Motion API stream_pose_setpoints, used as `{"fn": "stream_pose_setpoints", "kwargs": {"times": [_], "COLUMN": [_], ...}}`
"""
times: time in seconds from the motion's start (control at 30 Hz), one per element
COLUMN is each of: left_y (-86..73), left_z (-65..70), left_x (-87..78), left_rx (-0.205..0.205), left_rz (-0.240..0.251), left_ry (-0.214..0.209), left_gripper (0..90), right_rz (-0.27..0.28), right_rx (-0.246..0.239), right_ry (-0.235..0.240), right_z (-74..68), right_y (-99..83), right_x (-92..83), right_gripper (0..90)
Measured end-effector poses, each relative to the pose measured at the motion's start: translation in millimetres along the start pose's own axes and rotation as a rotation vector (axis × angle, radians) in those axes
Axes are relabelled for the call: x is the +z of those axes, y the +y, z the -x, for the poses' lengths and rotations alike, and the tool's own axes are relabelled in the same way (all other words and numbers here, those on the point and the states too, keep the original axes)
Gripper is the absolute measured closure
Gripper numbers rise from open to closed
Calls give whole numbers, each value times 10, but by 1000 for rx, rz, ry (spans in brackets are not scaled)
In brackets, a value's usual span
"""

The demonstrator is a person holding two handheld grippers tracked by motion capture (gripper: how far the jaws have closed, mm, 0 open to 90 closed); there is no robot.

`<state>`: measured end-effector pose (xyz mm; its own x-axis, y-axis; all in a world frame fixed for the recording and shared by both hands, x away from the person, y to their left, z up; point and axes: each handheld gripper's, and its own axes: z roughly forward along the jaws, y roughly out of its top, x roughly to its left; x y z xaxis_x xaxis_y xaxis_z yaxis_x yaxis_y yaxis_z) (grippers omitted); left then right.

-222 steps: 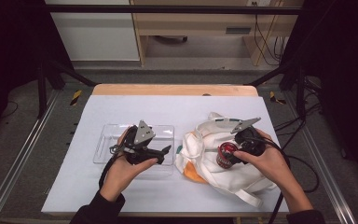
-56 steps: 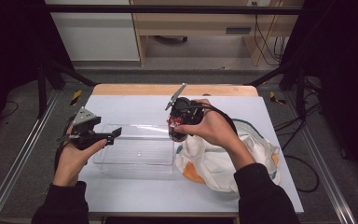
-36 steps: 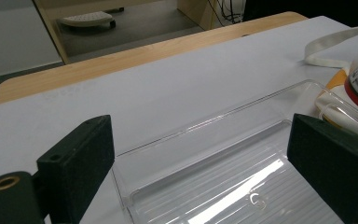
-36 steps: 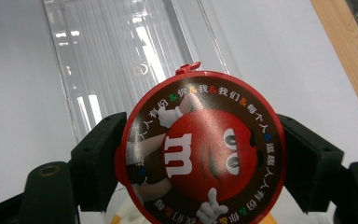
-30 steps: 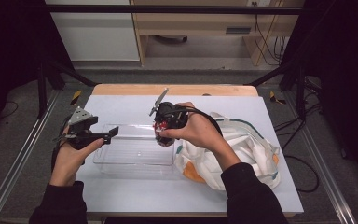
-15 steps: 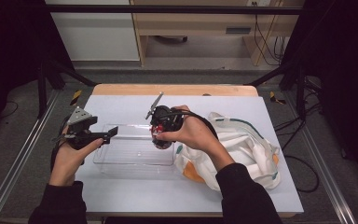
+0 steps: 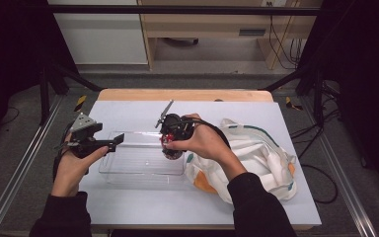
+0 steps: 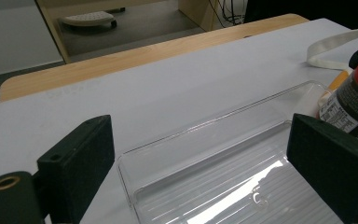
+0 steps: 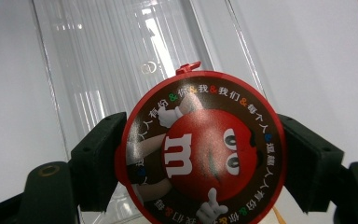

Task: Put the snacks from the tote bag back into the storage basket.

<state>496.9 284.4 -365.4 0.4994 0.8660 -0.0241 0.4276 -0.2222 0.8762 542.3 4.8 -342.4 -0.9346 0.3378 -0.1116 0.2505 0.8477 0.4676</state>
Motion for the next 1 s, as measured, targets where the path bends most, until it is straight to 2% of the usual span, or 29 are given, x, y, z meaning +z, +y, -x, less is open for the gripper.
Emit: {"fn": "stream_pose_setpoints", "kwargs": {"times": [1.0], "left_y": [-19], "left_z": [-11], "left_x": [16], "left_rx": [2], "left_rz": [-11], "left_ry": [-4], "left_gripper": [76], "right_rz": [-32], "right_rx": [1], "right_ry": [6], "right_z": [-30], "right_y": [-78], "right_x": [190], "right_gripper": [243]}}
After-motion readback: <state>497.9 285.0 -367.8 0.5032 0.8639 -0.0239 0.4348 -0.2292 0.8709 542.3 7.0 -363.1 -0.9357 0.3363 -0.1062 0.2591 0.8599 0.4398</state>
